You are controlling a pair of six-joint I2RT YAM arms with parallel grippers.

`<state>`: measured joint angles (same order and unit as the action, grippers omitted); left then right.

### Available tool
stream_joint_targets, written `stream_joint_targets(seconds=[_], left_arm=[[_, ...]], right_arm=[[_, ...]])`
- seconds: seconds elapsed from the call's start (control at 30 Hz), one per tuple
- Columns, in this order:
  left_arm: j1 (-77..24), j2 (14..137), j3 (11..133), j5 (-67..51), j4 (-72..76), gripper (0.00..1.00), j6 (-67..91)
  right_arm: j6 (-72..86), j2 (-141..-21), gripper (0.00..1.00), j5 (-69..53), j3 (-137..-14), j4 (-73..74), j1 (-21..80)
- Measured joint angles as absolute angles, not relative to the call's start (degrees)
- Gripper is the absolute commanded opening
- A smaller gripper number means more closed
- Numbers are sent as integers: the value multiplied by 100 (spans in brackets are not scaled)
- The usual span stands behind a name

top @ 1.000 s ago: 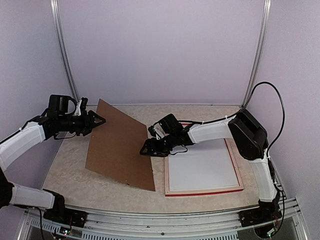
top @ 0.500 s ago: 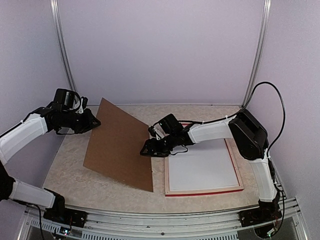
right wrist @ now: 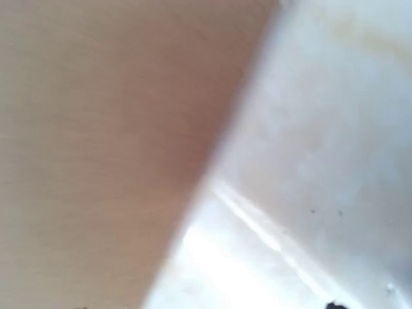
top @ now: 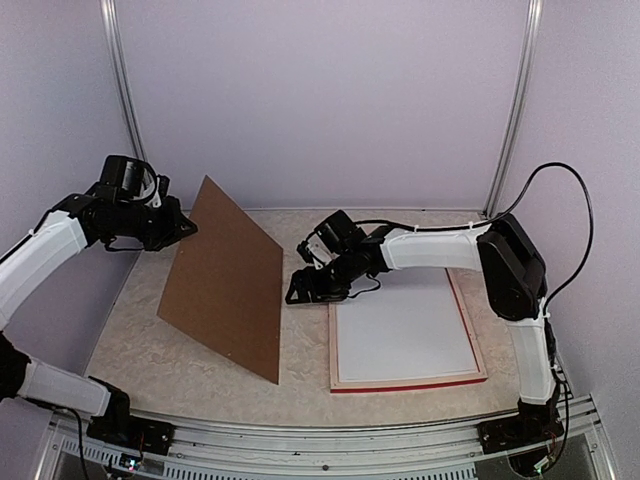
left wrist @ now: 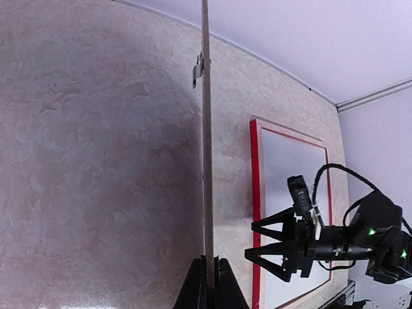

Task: Put the photo into the frame
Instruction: Pick up the backboard from the center of the board, then pass from the left arm to the right

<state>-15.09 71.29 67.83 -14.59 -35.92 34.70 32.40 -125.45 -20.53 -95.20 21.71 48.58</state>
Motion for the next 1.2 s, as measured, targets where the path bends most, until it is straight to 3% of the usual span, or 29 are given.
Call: stream_joint_targets(seconds=[0.4,1.2], left_arm=[[-2132,7321,7793,-1221,-3828,0,3752],[-2499,7968,8569,-169,-5221,1,3317]], right_arm=[[3138,-11548,79,-2303,-10571,2565,4858],[3277,-11542,77,-2270,-9762,2563,4845]])
